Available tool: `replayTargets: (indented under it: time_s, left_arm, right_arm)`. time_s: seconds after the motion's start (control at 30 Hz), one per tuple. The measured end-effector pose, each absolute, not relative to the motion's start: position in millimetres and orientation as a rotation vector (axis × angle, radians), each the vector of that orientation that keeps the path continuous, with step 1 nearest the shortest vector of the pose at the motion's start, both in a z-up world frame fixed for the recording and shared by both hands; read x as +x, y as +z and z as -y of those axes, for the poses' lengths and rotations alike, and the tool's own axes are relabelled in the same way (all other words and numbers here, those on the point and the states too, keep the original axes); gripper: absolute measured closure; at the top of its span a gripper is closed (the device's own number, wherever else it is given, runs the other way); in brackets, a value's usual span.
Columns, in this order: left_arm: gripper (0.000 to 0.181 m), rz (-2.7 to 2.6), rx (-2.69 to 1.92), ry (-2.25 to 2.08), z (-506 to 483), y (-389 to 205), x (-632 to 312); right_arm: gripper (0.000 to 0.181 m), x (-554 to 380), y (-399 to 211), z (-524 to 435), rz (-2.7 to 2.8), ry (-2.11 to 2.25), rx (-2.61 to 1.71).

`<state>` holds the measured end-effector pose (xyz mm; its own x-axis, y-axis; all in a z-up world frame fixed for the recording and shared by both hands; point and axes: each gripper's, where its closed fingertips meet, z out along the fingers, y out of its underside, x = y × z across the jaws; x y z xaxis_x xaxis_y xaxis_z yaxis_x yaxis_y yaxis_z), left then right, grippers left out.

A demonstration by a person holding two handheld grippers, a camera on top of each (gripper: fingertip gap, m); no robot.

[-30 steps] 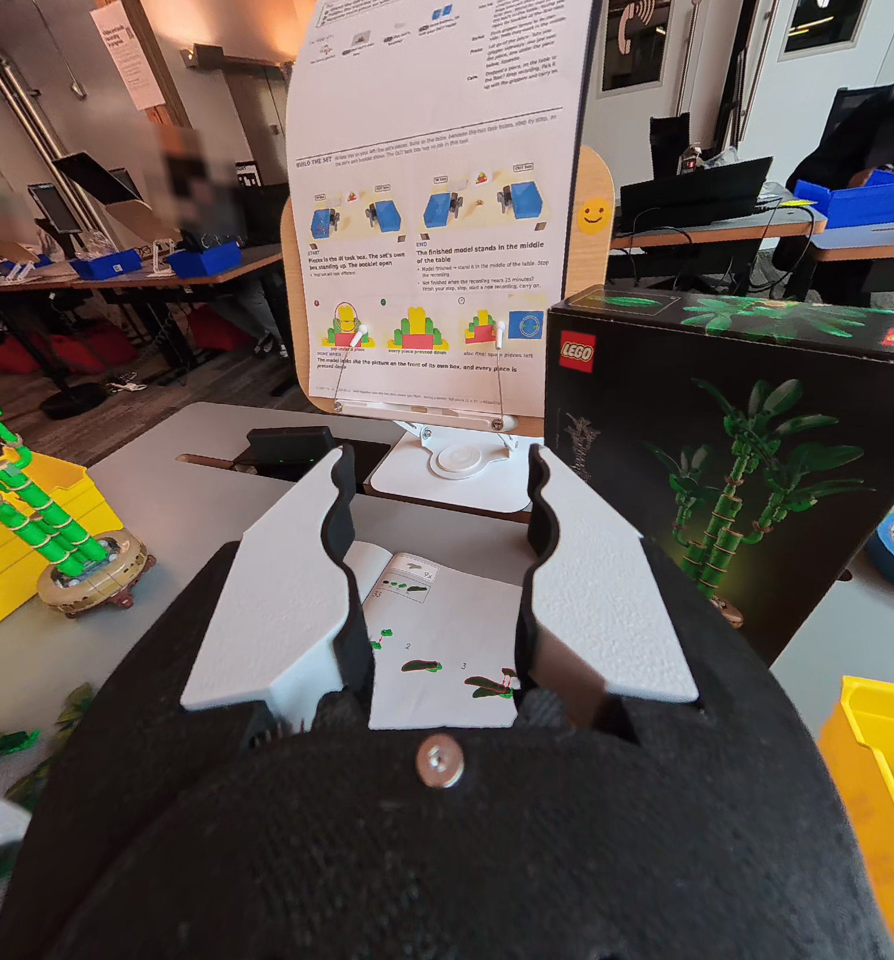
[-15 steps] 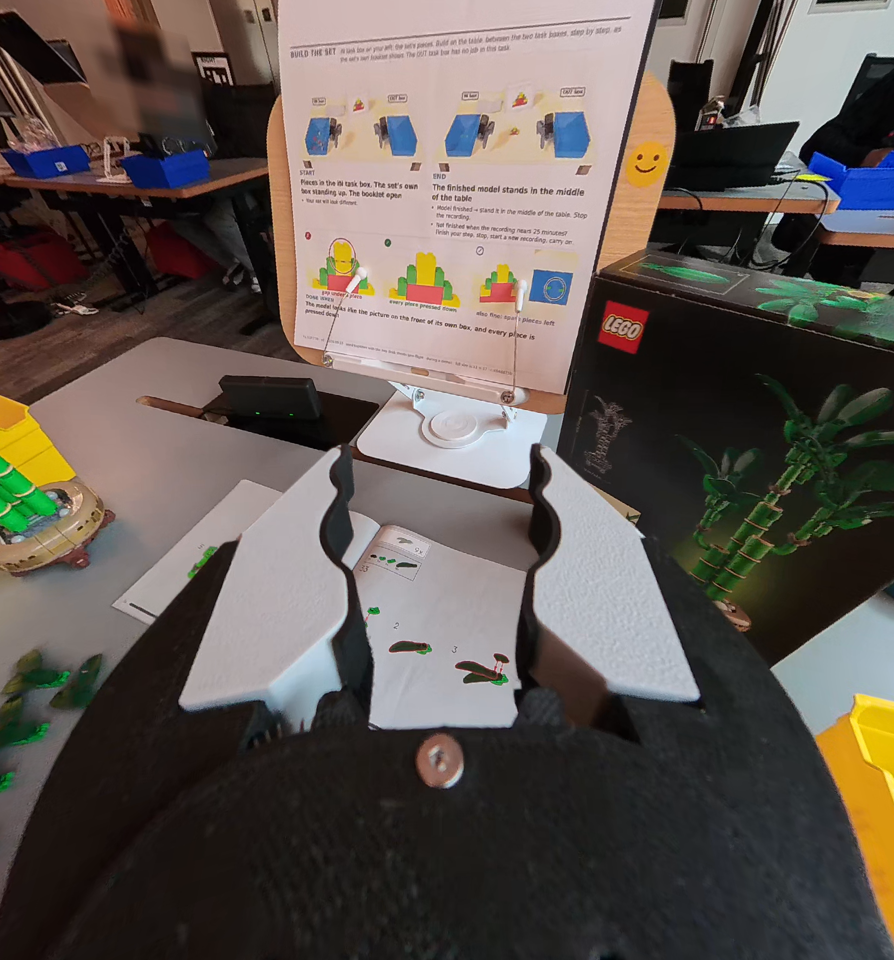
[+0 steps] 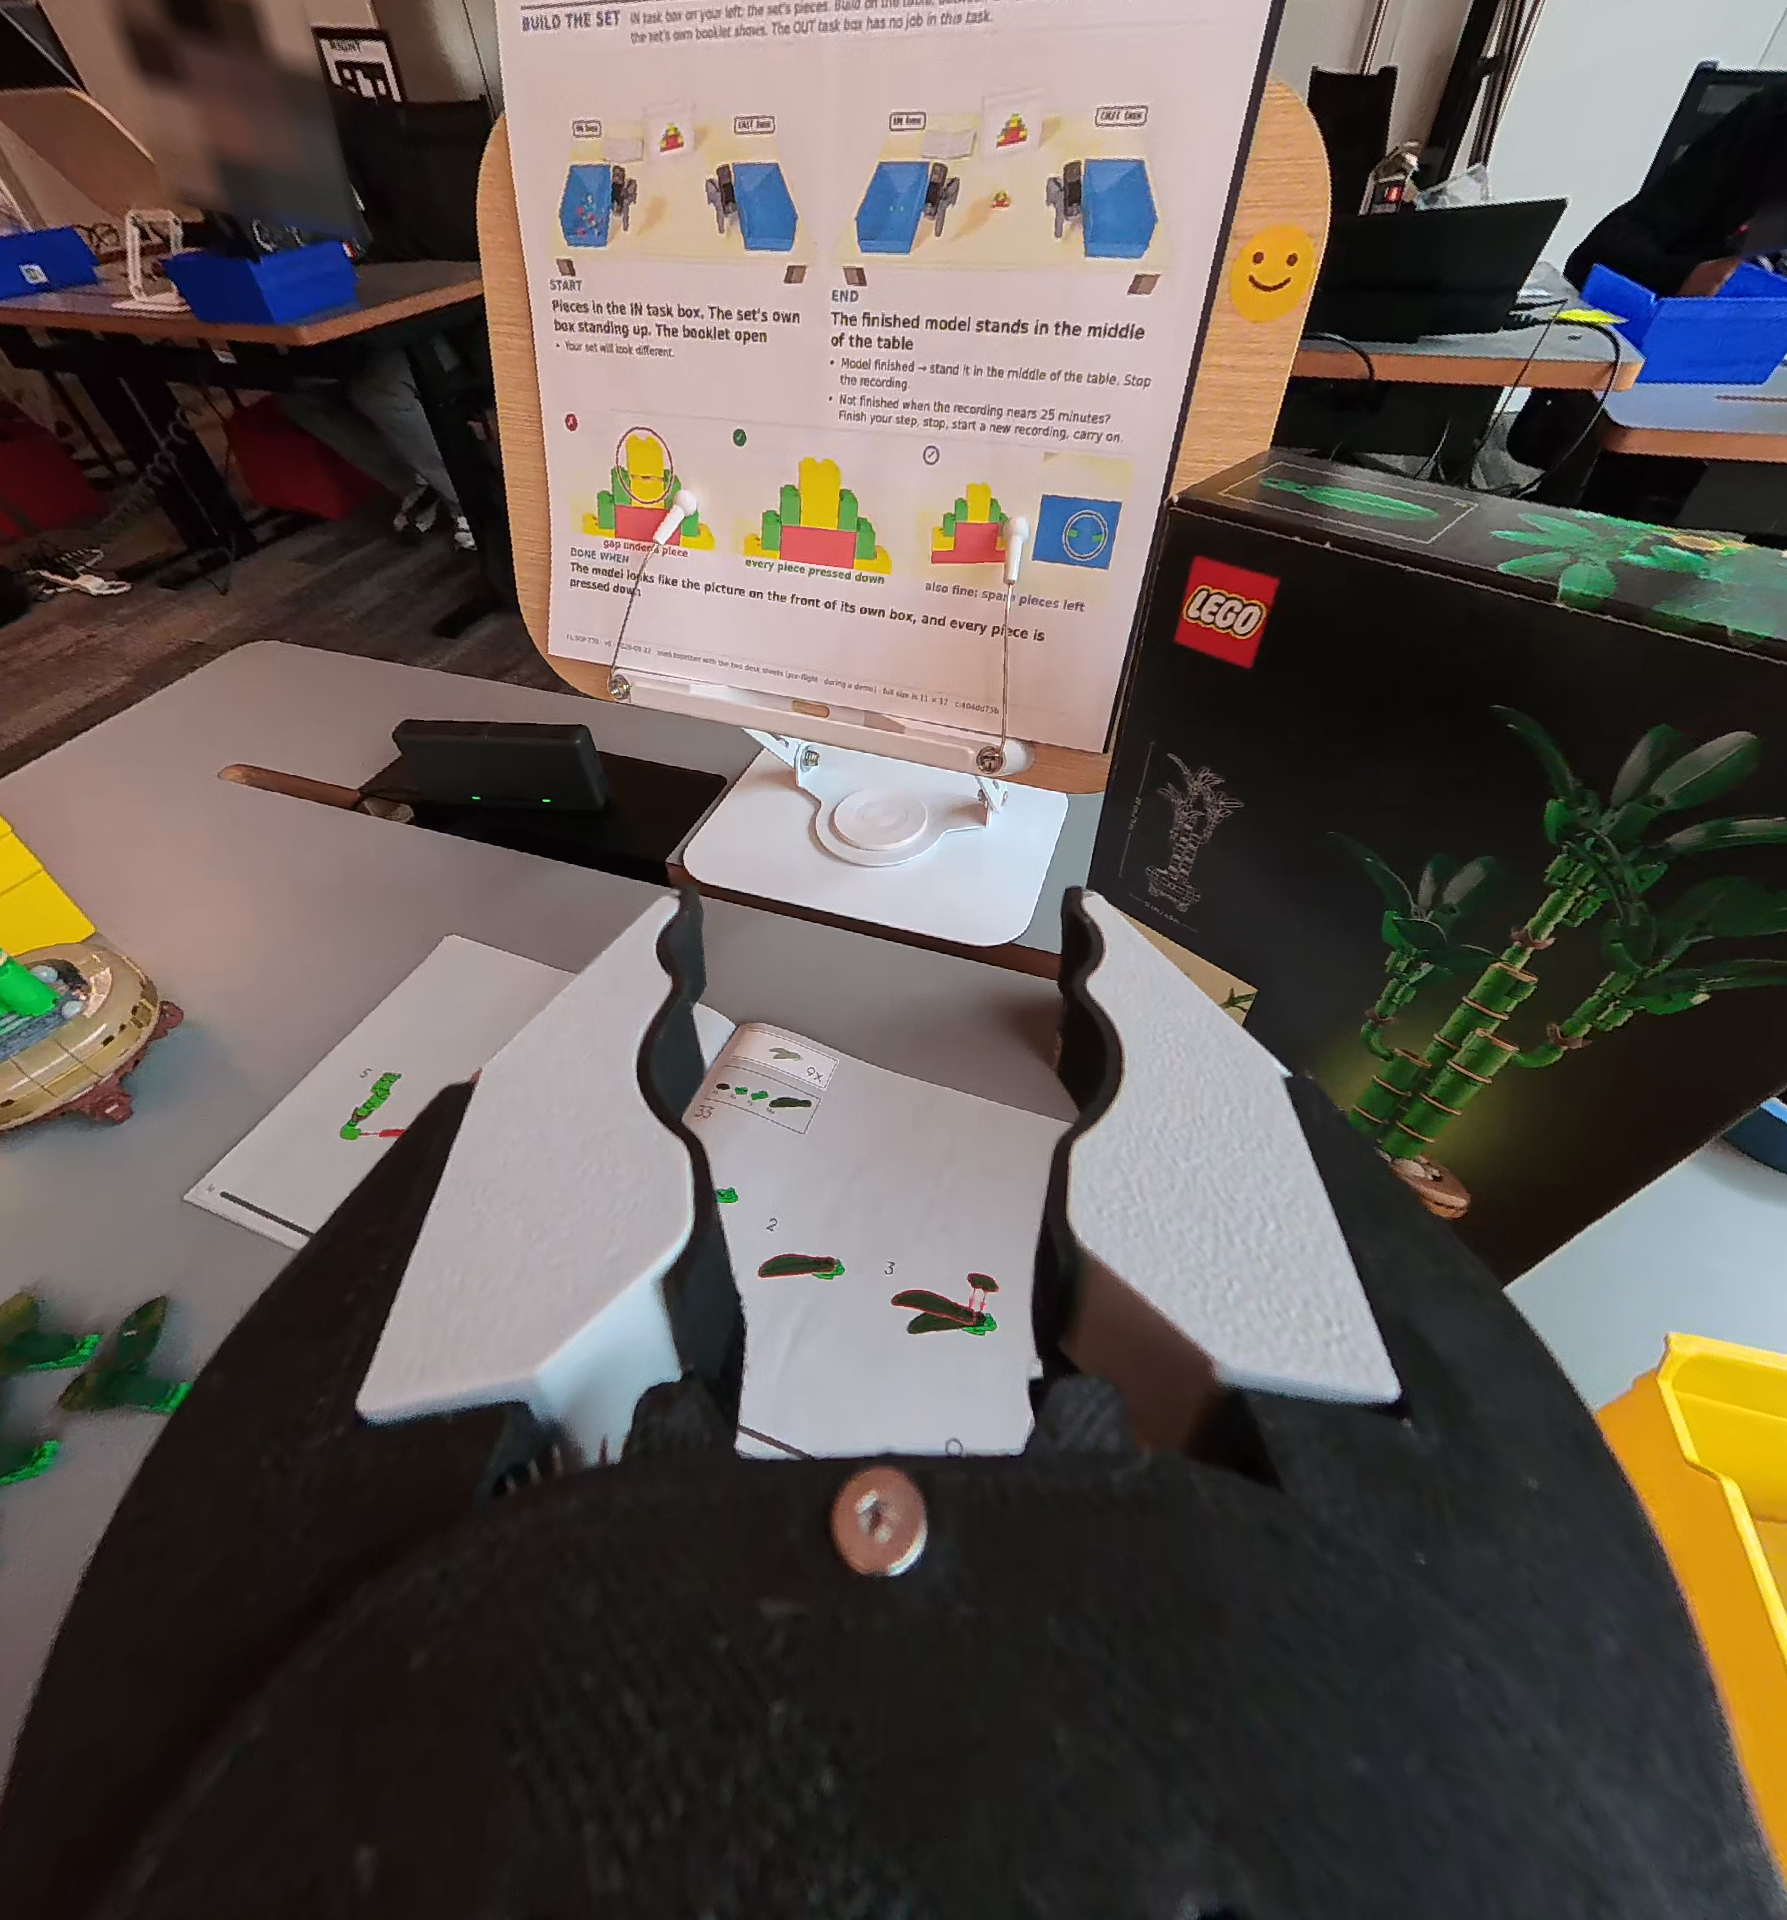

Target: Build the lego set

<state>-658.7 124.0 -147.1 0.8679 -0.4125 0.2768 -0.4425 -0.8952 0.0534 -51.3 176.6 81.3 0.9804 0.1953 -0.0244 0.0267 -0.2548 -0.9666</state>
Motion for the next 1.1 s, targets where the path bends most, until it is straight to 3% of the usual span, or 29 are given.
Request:
replayTargets:
  time_s: [1.1]
  left_arm:
    - [0.175, 0.460, 2.869, 0.102, -126.8, -160.6, -652.6]
  right_arm:
    - [0.114, -25.3, 85.3, -166.1, 0.083, 0.186, -1.792]
